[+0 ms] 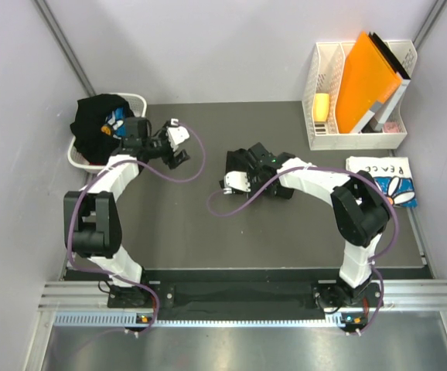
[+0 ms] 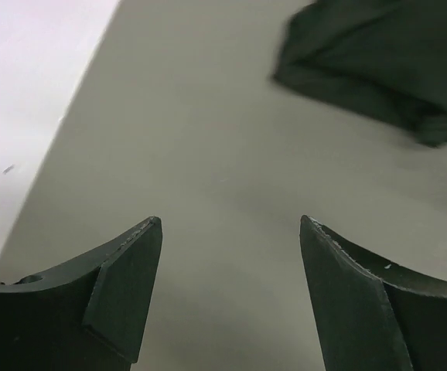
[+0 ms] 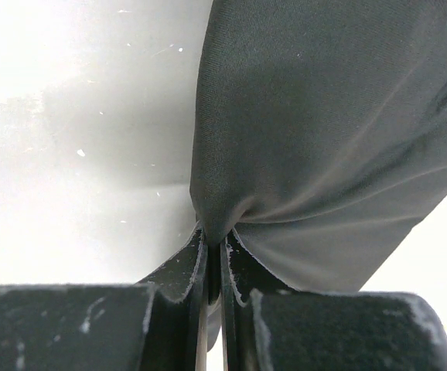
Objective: Fold and stack the t-shirts
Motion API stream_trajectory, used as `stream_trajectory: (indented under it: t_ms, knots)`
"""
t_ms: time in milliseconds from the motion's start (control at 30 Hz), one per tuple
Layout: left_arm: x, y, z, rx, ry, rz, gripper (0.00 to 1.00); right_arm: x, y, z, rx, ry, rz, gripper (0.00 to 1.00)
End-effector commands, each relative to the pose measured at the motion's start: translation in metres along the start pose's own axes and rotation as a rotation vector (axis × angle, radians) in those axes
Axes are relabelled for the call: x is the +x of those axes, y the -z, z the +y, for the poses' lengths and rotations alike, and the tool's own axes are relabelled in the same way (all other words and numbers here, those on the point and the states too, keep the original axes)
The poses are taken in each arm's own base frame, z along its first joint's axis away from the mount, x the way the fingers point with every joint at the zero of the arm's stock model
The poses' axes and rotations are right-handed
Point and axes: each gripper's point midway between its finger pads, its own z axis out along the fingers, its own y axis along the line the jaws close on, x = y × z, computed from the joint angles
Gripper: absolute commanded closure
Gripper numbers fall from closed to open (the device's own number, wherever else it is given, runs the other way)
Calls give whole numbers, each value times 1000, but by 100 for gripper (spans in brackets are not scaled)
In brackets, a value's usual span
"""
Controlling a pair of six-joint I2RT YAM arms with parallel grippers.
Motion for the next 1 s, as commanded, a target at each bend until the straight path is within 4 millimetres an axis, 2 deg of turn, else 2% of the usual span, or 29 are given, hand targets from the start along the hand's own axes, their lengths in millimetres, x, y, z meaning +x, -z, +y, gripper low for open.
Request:
stream_trajectory:
  t_ms: [0,133,233,500,533,600,633,833,967]
  knots:
    - [-33,3,-37,127,-124,-178,24,-19,24,-21,73,-8,-73,100]
    - [-34,-8,-78,244,-148,-246,24,-15,19,-21,76,-18,-60,100]
    - [-35,-16,-99,309,-157,-287,24,-14,17,-22,79,-20,-52,100]
    - [-38,-32,-126,414,-242,-366,23,-13,18,-25,88,-24,-50,100]
    - [-31,-34,-138,455,-220,-351,23,-13,18,-27,90,-24,-49,100]
    - [-33,-38,-141,475,-251,-360,23,-13,19,-29,95,-30,-53,100]
    - [-29,-39,-149,504,-231,-352,23,-13,20,-30,98,-33,-54,100]
    - [-20,-61,-167,559,-284,-338,23,-13,19,-32,99,-46,-56,100]
    - [-20,-74,-169,564,-307,-335,23,-12,21,-32,101,-50,-58,100]
